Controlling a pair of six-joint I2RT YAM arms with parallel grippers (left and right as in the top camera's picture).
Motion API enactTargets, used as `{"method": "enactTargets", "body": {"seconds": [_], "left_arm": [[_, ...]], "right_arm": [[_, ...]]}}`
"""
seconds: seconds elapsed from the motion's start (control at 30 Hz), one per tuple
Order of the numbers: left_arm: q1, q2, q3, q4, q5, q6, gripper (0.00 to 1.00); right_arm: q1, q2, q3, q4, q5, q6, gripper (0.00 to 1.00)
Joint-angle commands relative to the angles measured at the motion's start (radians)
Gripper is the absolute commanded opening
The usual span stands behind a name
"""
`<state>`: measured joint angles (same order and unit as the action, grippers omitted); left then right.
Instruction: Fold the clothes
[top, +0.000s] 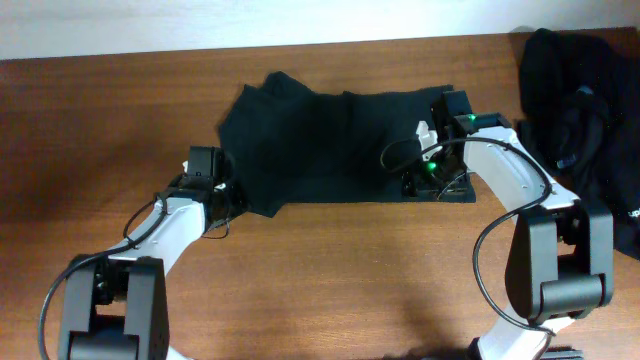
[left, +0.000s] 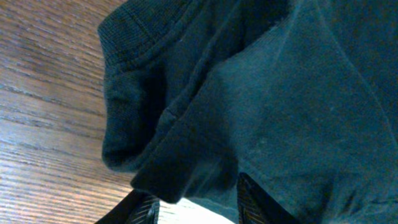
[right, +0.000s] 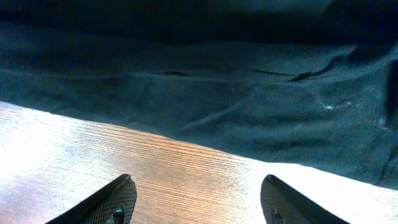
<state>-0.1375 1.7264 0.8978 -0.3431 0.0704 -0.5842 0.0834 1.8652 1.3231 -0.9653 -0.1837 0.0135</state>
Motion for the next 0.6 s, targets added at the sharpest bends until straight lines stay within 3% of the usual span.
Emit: {"method": "enactTargets", "body": {"seconds": [0.0,0.2,0.33,0.57], "left_arm": [[0.000,0.009,-0.014,0.022,-0.011,0.004,0.40],[0.000,0.009,-0.014,0.038,-0.011,0.005,0.39],[0.000,0.009,-0.014,0.052,-0.011,0.005,0.30],[0.000,0.009,-0.014,0.061,-0.010,0.005,0.25]], "right_arm": [[0.008,-0.026,0.003,0.001,0.012,-0.010,0.69],[0.008,-0.026,0.003,0.001,0.013,-0.010,0.69],[0.008,-0.026,0.003,0.001,0.013,-0.010,0.69],[0.008,-0.026,0.003,0.000,0.013,-0.010,0.69]]}}
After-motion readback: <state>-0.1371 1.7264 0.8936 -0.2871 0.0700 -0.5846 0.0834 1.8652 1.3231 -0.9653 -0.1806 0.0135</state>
